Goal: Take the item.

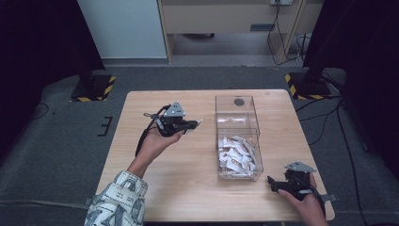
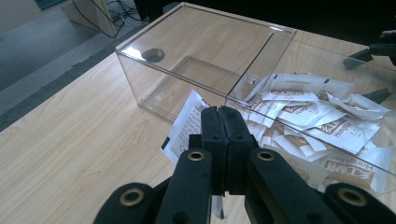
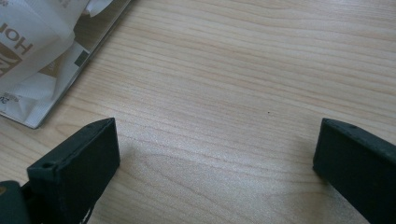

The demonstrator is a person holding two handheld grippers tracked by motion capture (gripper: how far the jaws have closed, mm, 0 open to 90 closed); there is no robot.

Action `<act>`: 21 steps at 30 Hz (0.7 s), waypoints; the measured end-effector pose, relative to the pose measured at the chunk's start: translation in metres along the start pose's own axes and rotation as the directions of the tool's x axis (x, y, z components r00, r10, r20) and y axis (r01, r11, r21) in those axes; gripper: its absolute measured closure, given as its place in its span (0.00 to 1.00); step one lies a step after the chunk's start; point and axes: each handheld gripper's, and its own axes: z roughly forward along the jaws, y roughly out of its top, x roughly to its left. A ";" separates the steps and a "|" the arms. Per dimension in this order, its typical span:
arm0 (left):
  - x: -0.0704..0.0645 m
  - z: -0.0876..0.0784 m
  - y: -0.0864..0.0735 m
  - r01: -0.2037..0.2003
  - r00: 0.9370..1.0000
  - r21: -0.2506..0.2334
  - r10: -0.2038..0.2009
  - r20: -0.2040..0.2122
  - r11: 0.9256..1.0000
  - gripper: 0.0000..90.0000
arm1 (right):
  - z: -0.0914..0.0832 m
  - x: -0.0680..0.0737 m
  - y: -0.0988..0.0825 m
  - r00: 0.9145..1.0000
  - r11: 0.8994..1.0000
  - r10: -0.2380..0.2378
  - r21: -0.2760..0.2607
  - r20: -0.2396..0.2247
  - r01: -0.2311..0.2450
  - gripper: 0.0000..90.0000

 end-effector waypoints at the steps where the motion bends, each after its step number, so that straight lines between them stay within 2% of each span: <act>1: 0.001 0.000 -0.001 0.004 1.000 -0.002 -0.004 -0.003 1.000 0.99 | 0.000 0.000 0.000 1.000 1.000 0.000 0.000 0.000 0.000 0.01; 11: 0.012 -0.001 -0.013 0.030 0.999 0.014 -0.030 -0.024 0.999 0.99 | 0.000 0.000 0.000 1.000 1.000 -0.001 0.000 0.000 0.001 0.01; 21: 0.016 0.003 -0.020 0.040 0.999 0.028 -0.040 -0.033 0.999 0.99 | 0.000 0.000 0.000 1.000 1.000 0.000 0.000 0.000 0.000 0.01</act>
